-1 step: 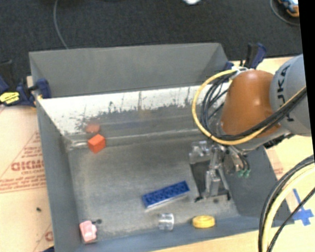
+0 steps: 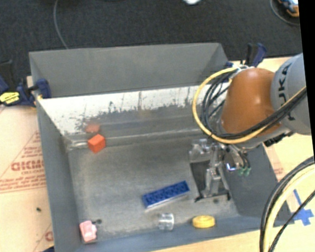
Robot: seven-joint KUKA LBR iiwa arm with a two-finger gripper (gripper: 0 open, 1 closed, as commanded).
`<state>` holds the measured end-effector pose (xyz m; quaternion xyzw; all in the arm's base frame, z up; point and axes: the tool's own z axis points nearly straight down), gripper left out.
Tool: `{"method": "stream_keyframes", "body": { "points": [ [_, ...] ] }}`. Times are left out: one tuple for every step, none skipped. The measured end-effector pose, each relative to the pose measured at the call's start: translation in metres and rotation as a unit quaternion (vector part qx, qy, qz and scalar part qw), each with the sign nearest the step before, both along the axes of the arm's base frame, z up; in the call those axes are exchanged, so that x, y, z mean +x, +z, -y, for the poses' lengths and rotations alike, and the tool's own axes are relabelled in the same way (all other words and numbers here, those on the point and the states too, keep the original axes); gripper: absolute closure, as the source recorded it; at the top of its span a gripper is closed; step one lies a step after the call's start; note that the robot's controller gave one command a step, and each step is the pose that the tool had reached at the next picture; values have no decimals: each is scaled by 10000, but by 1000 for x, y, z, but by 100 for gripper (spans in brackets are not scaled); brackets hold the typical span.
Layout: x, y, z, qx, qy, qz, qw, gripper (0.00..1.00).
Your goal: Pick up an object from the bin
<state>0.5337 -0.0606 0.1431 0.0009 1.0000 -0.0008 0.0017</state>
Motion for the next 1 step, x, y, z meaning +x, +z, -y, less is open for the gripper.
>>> {"method": "stream_keyframes", "body": {
  "points": [
    [12, -72, -22, 4, -508, -23, 9987, 100]
  ]
}}
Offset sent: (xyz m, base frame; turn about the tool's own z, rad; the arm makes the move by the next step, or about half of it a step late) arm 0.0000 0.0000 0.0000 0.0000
